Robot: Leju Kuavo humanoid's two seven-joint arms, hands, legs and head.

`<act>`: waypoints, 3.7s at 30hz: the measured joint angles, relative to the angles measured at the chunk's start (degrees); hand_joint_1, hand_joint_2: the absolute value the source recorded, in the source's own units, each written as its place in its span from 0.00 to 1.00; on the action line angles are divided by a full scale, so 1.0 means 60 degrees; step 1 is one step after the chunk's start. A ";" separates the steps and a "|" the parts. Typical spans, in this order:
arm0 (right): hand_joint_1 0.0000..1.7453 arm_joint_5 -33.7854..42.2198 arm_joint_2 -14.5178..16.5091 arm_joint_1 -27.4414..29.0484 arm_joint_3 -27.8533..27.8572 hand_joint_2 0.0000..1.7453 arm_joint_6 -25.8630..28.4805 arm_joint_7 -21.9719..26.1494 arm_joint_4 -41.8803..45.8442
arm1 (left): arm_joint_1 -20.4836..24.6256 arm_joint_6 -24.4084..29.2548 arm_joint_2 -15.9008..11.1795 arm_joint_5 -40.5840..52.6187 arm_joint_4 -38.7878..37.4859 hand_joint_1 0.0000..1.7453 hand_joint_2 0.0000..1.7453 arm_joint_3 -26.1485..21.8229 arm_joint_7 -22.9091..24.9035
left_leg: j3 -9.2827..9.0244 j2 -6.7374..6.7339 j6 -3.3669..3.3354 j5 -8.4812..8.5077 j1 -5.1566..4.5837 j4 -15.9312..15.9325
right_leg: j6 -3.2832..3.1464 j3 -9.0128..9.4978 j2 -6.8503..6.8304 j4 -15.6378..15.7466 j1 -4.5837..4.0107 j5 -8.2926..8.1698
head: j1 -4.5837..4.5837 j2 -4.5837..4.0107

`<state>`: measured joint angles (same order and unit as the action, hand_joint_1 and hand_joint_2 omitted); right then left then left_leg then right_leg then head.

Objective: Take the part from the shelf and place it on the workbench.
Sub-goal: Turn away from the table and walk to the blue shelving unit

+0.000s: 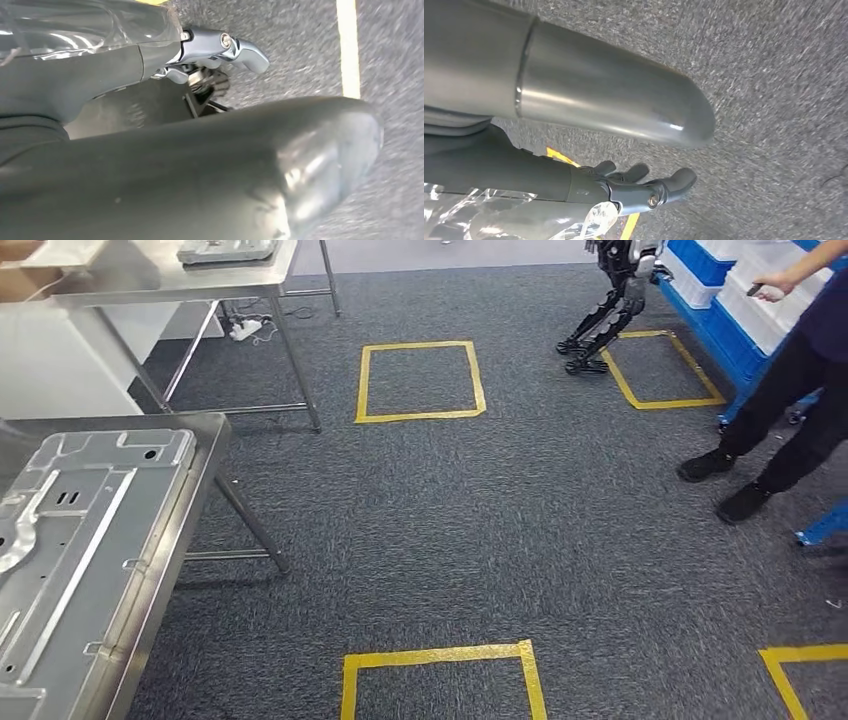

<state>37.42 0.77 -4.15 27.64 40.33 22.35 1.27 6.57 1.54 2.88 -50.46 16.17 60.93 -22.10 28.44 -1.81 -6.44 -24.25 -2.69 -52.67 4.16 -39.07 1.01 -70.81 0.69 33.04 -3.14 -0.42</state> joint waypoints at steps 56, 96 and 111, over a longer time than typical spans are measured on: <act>0.00 -0.0524 -0.0133 -0.0150 0.0008 0.00 -0.0005 -0.0066 -0.0104 | 0.0062 0.1879 -0.0076 0.0128 -0.0036 0.00 0.00 0.0402 0.1521 | -0.0107 0.0816 0.0572 -0.0219 0.0487 -0.0221 | -0.0042 0.1136 0.0975 0.2738 0.0164 -0.1661 | 0.0028 0.0000; 0.00 -0.3324 0.0037 -0.0601 0.0002 0.00 -0.0020 -0.2265 -0.0087 | 0.0009 0.1577 -0.0070 -0.0424 -0.0044 0.00 0.00 0.0406 0.1248 | -0.0038 -0.0193 0.0502 -0.0112 0.0438 -0.0169 | 0.0000 0.0802 -0.0397 0.1343 0.0084 -0.0995 | 0.0123 0.0000; 0.00 -0.4563 0.0645 -0.0641 0.0154 0.00 -0.0022 -0.3164 0.0407 | 0.0038 0.1383 -0.0076 -0.1100 -0.0045 0.00 0.00 0.0317 0.0972 | 0.0576 0.0442 0.0855 -0.0731 0.0451 -0.1837 | -0.0550 0.1298 0.0467 0.2645 0.0019 -0.1510 | 0.0112 0.0000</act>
<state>10.05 4.64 -8.00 28.56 40.19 3.37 3.71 6.79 9.83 2.43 -57.06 15.90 62.83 -16.27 31.90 0.85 -1.31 -28.64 0.01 -63.69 0.86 -31.29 3.81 -54.94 0.80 23.98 -2.46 -0.42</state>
